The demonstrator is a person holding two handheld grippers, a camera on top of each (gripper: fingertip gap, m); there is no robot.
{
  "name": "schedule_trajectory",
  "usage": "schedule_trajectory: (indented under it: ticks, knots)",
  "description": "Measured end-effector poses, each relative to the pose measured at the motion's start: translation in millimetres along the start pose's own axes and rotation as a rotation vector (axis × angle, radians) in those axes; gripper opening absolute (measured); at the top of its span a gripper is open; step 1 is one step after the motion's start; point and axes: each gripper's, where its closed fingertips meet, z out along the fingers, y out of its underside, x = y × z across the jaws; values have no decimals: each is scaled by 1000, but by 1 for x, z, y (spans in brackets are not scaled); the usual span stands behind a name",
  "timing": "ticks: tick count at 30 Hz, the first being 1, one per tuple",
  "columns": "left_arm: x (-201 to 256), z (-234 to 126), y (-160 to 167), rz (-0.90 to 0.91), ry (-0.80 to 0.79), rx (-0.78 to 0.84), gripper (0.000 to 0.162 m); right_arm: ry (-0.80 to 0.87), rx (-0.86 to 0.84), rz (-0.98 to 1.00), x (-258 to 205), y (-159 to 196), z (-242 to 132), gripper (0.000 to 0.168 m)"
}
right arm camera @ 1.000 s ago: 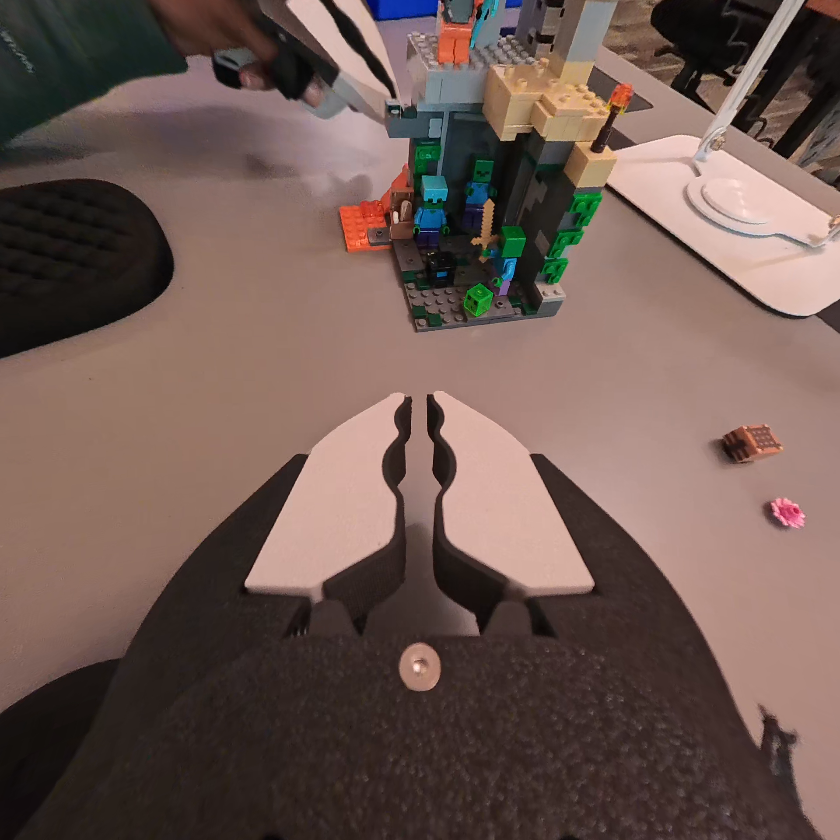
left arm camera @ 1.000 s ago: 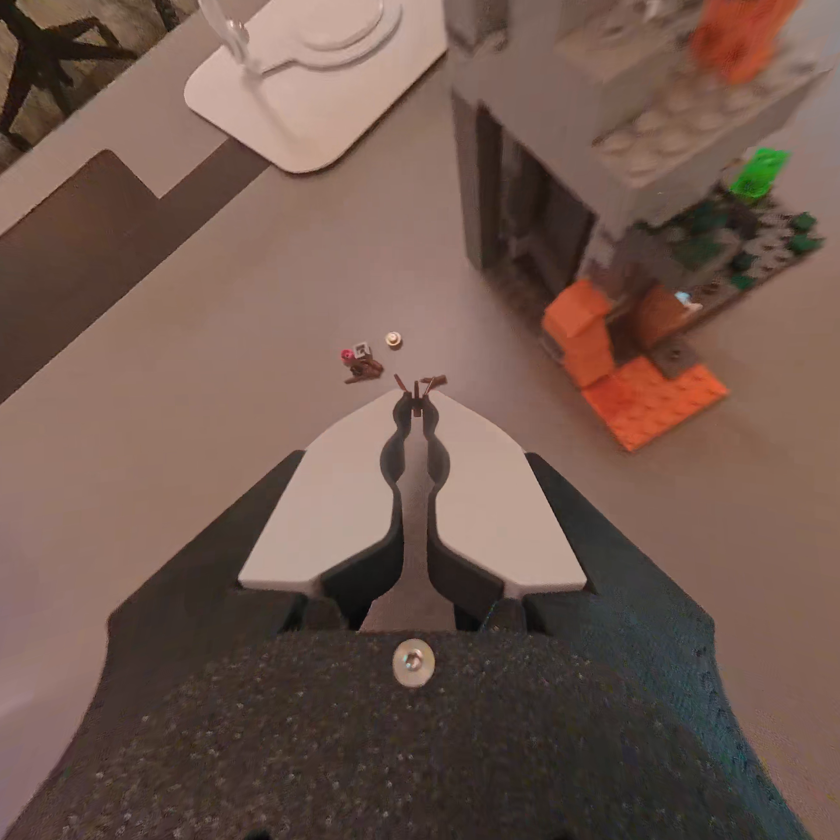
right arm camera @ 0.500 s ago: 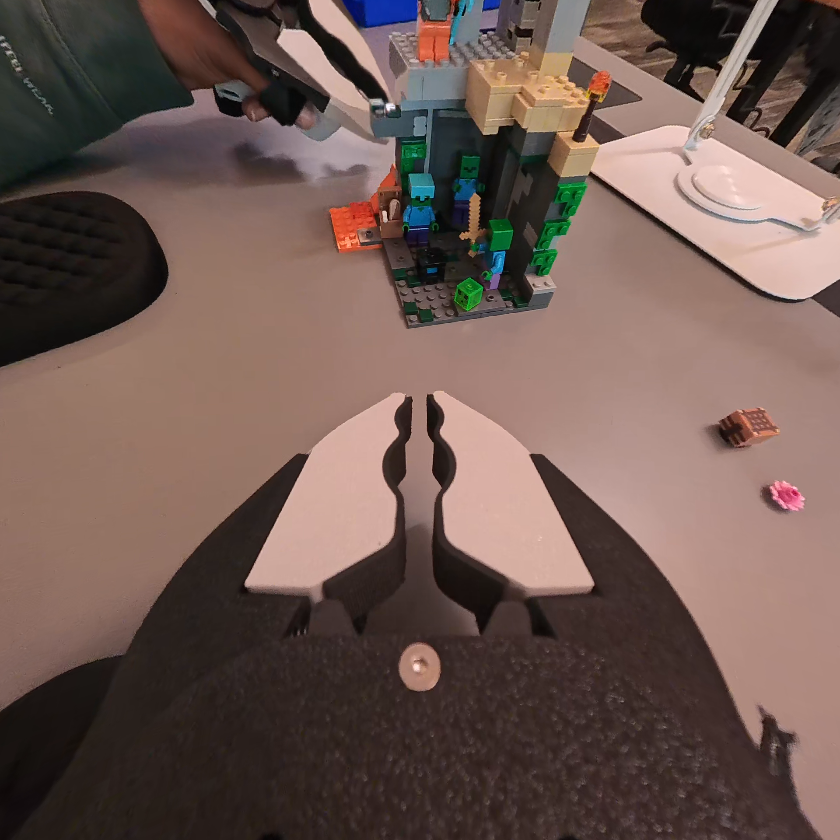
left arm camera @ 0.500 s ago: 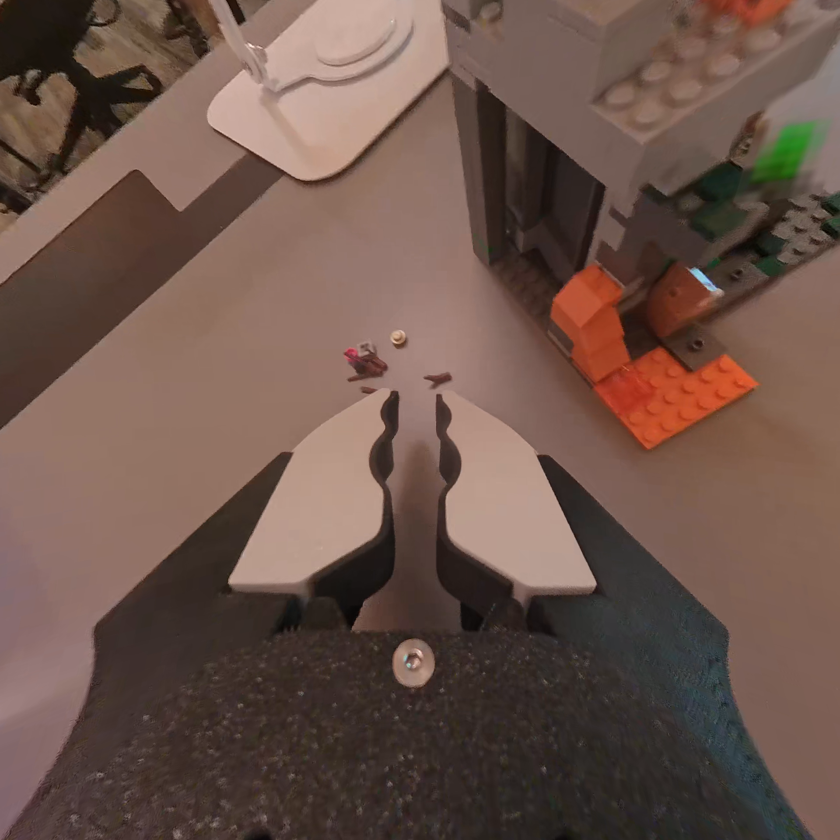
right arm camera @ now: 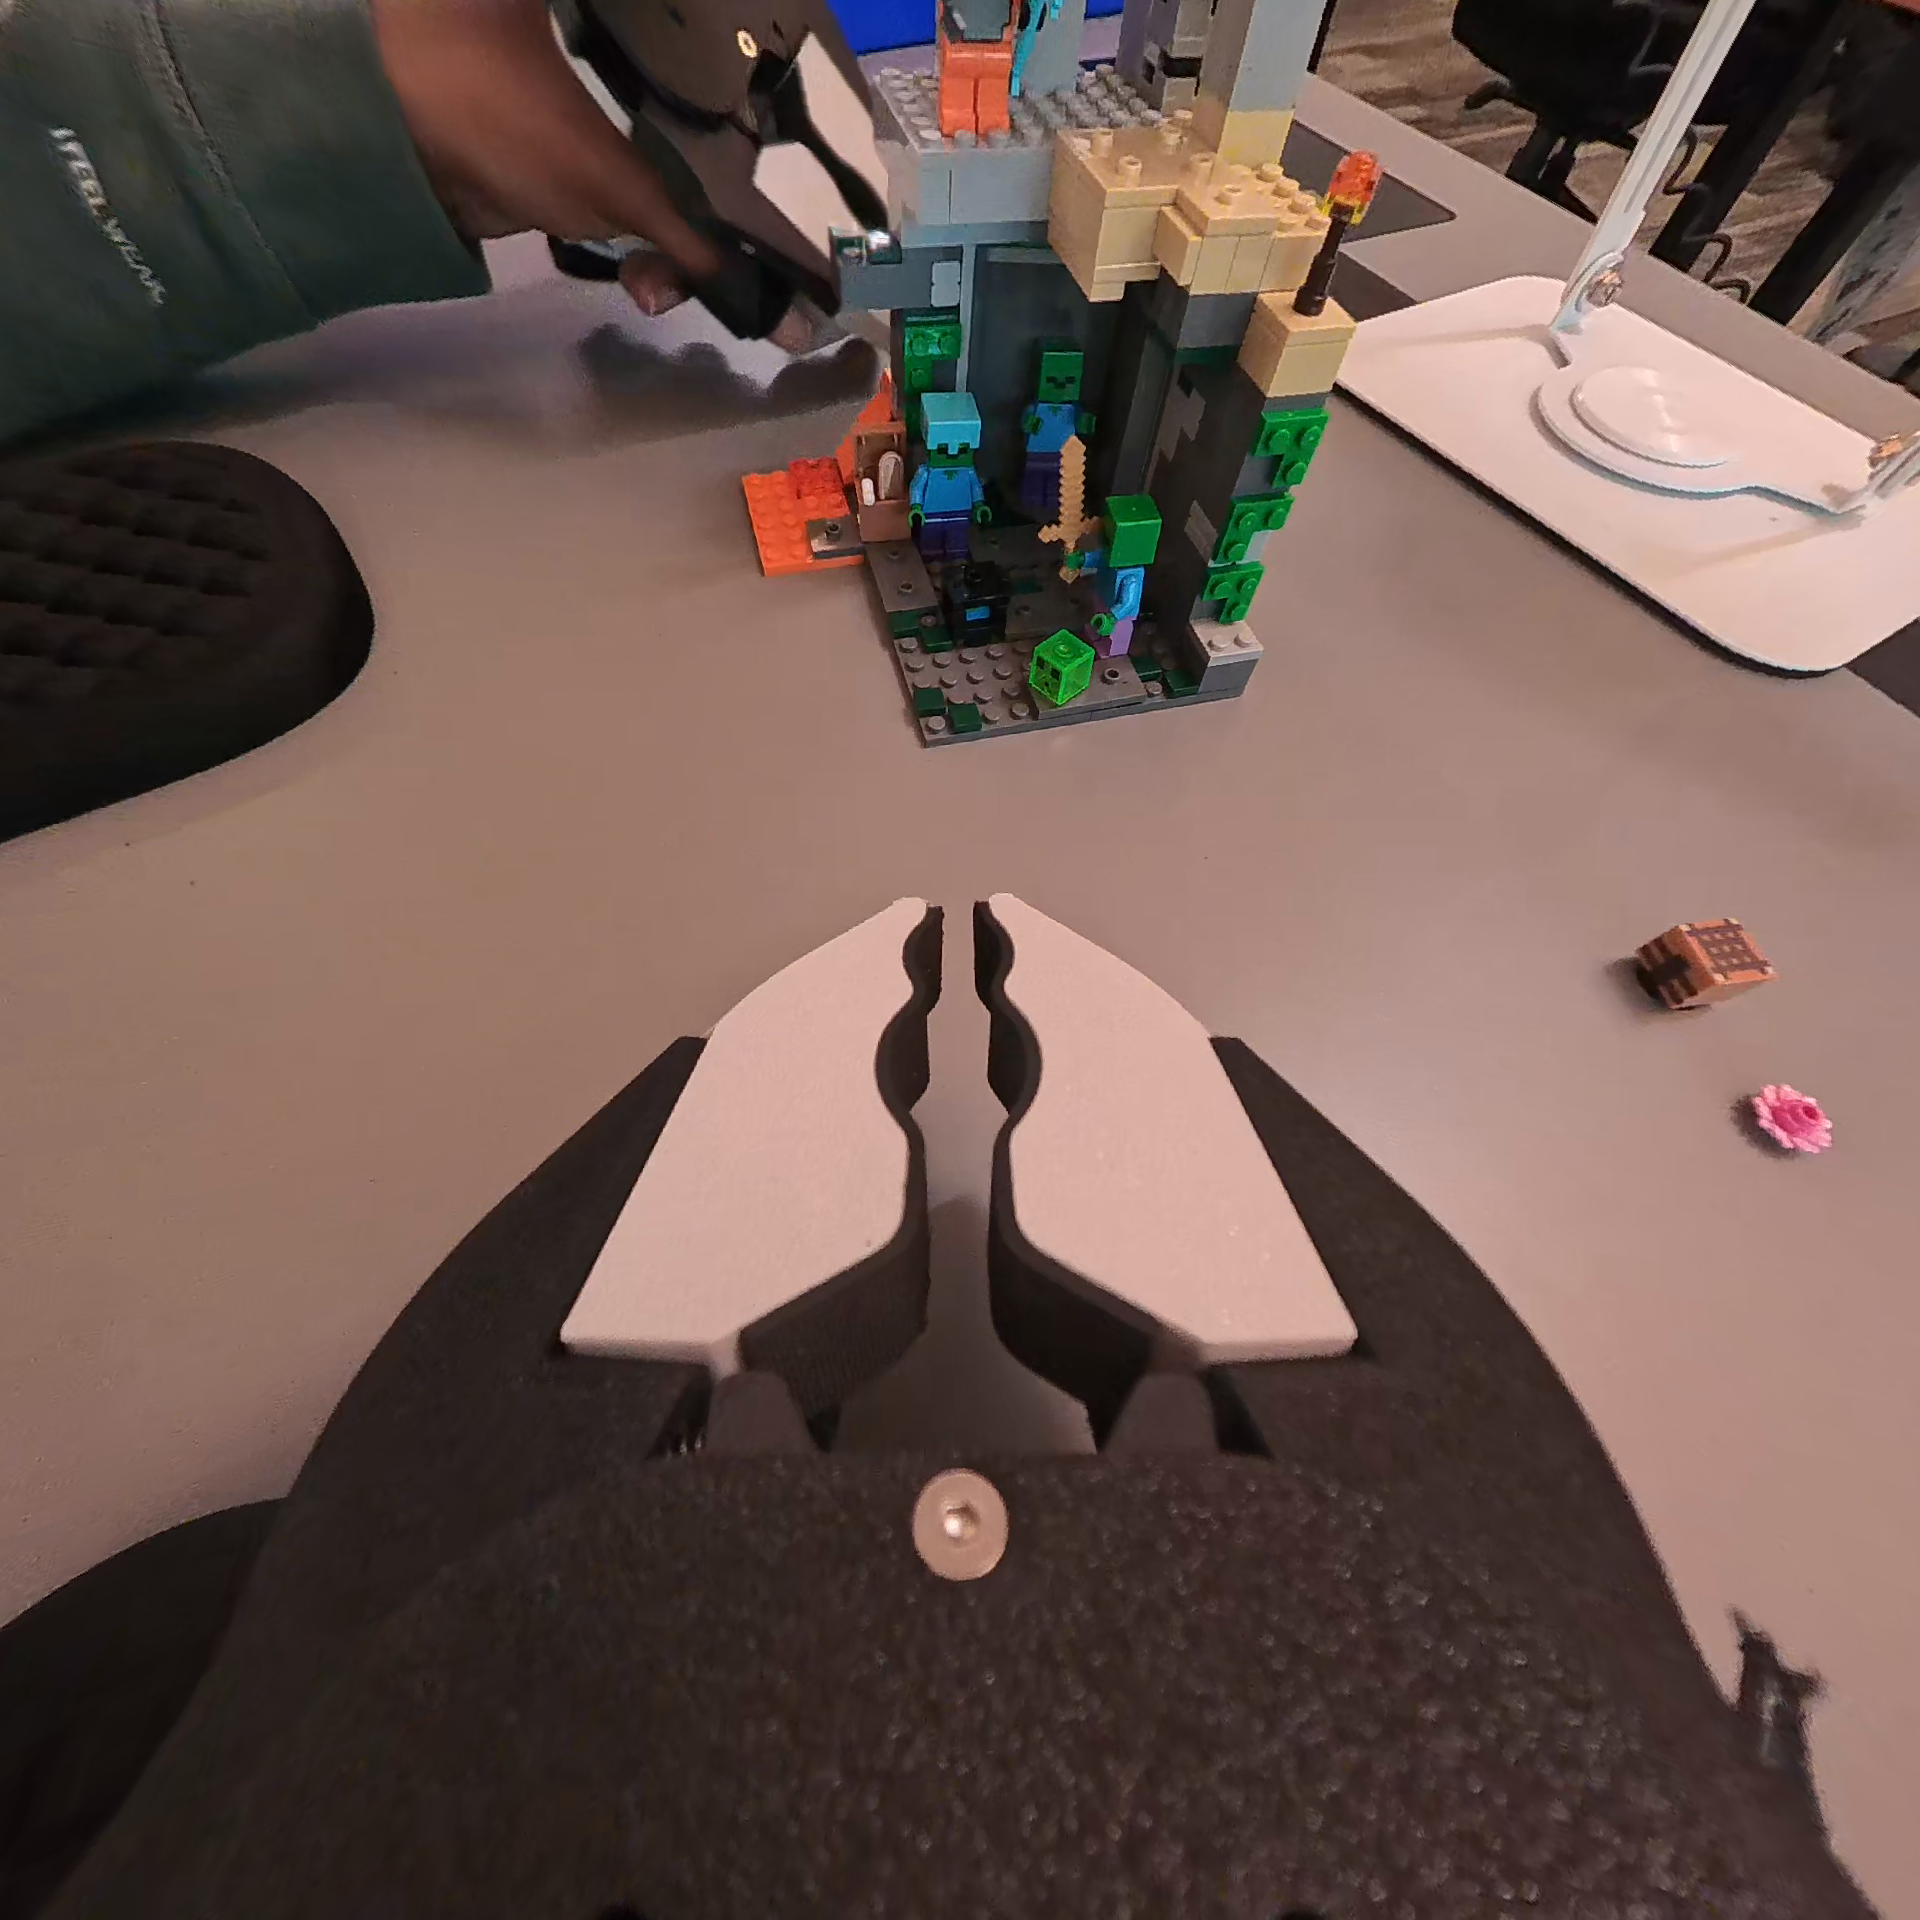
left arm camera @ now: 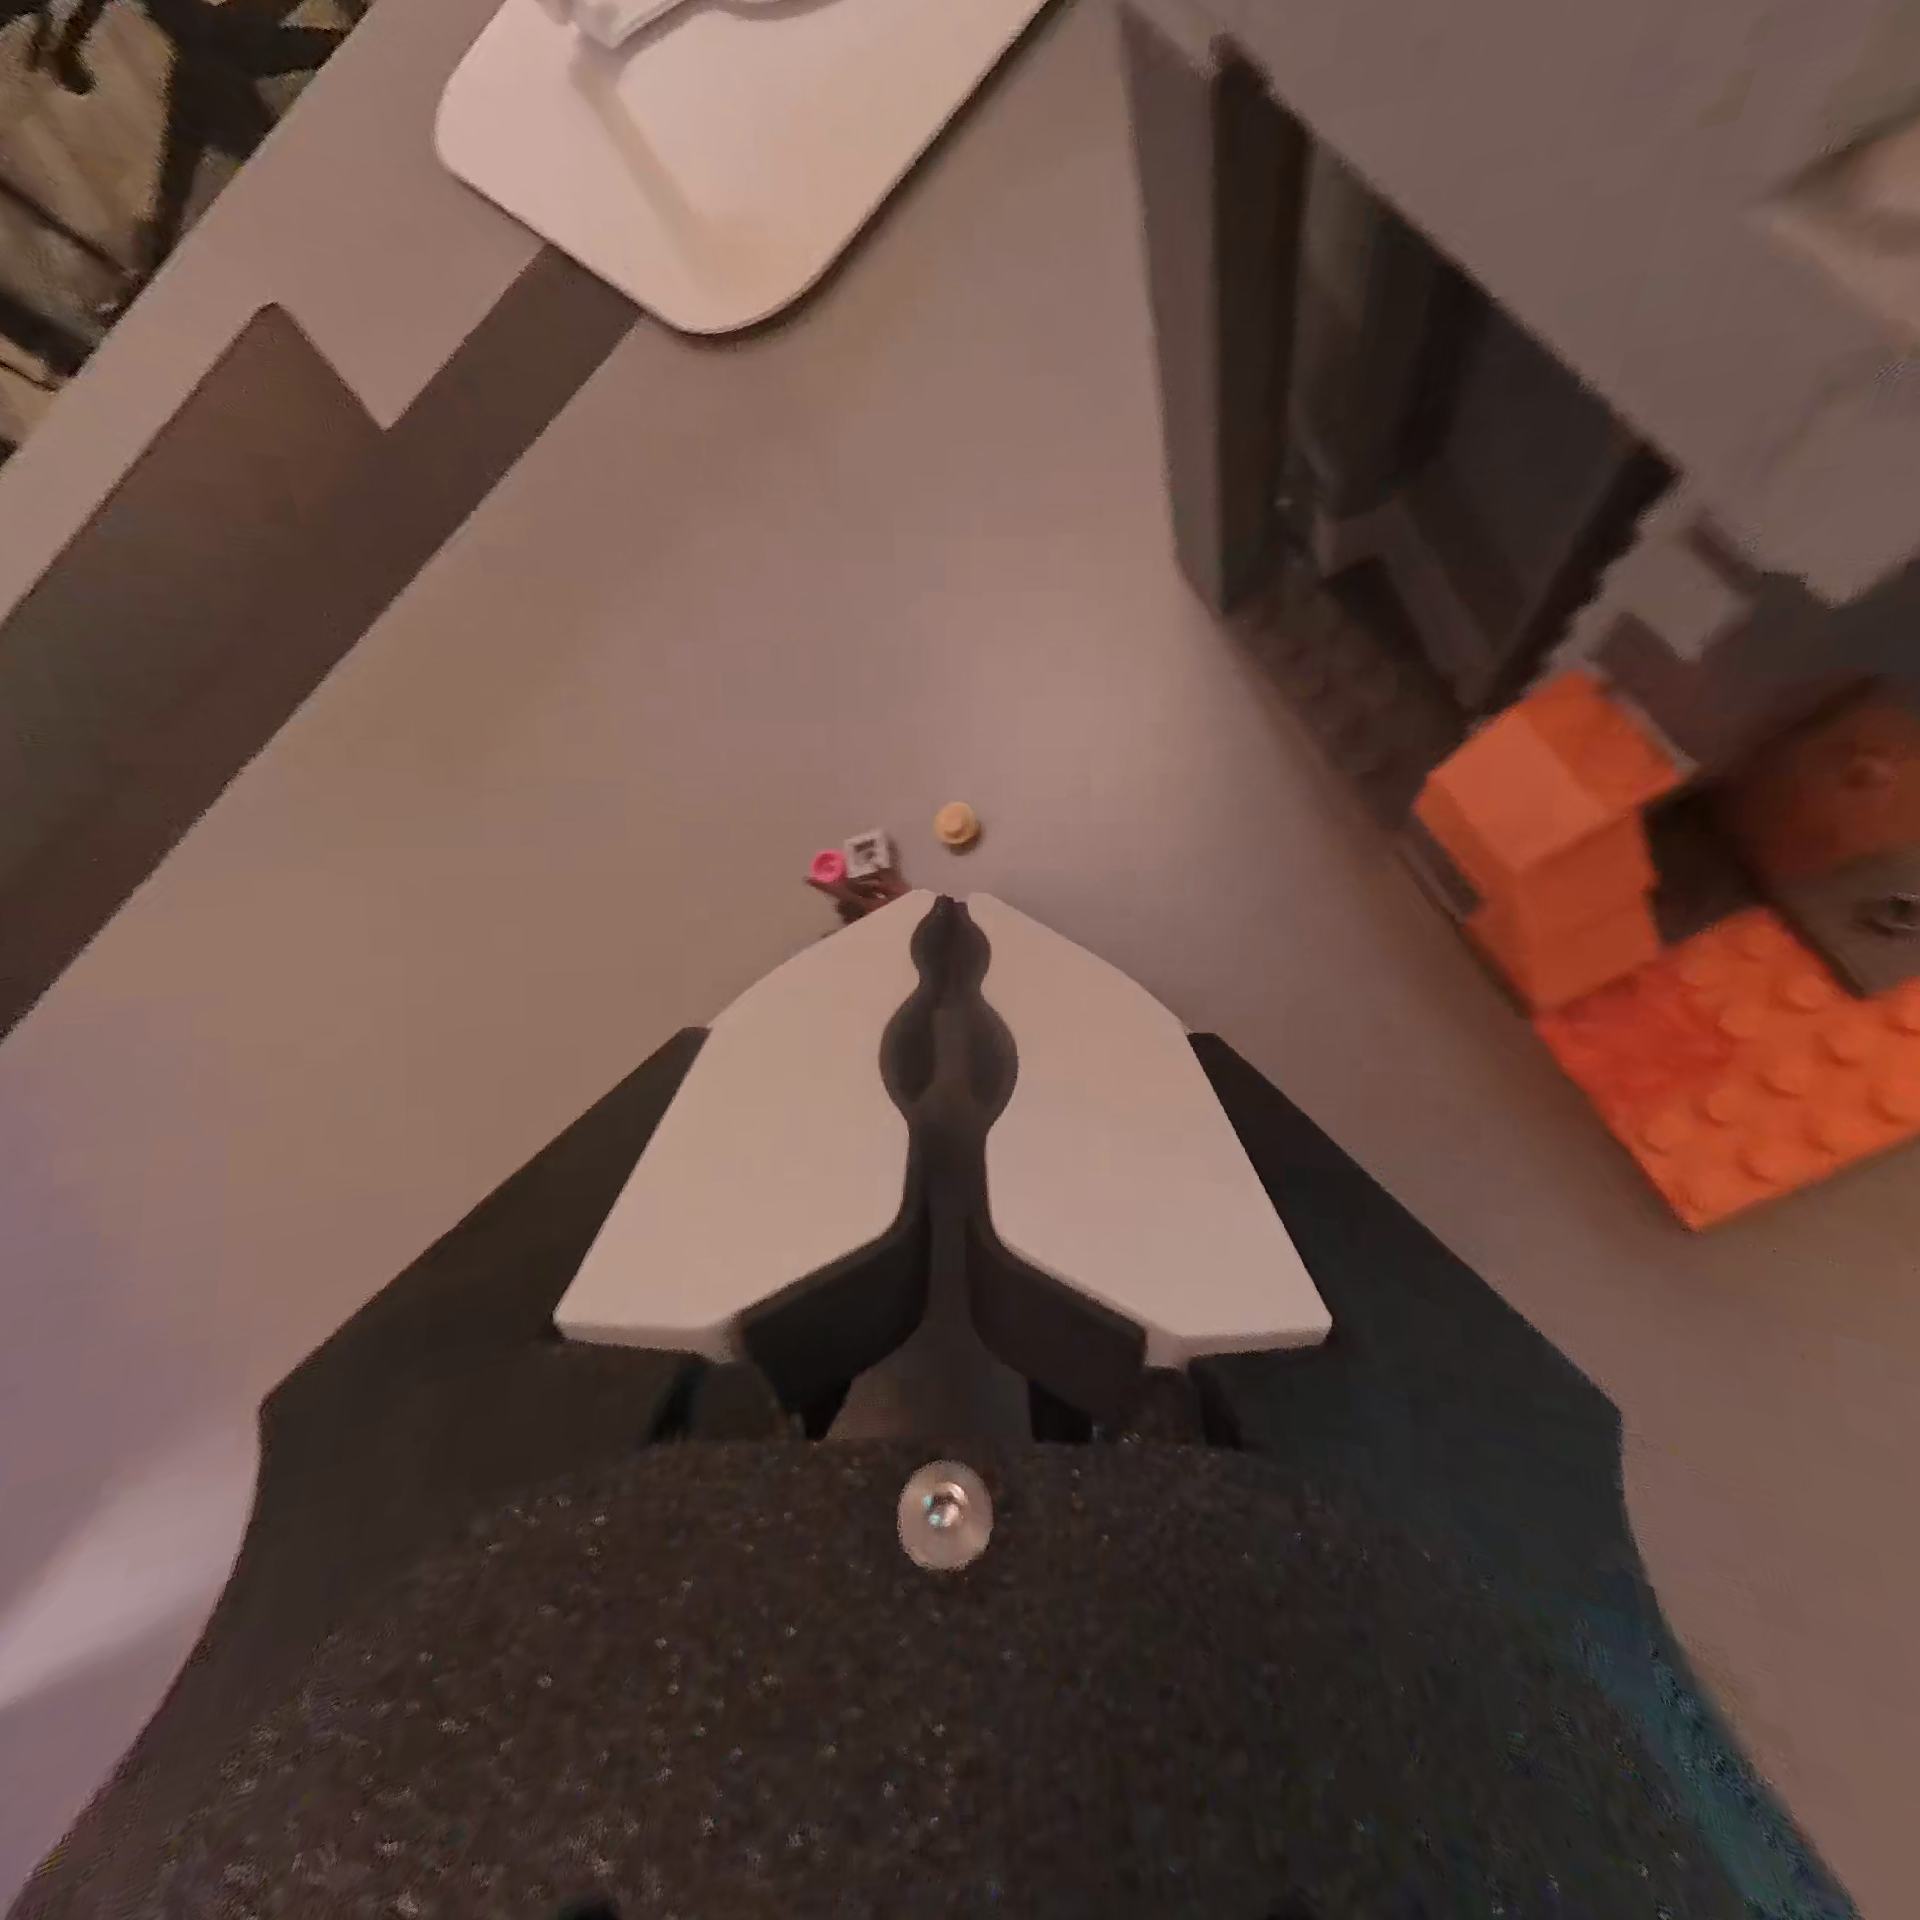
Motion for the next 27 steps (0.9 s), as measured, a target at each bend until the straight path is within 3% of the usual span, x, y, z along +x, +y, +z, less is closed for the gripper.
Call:
schedule_trajectory:
  ticks: [7,11,18,27]
  knots:
    - [-14,-16,-8,-19,-65,64,0,-1,-7,1,0,2,1,5]
    - [-9,-26,3,-61,8,28,8,-7,-13,-2,-1,3,2,5]
    - [-2,-11,12,-76,72,-14,8,-10,-18,-5,-3,3,3,5]
    - [-14,-1,-1,-78,-6,16,3,-3,-17,-4,0,3,2,5]
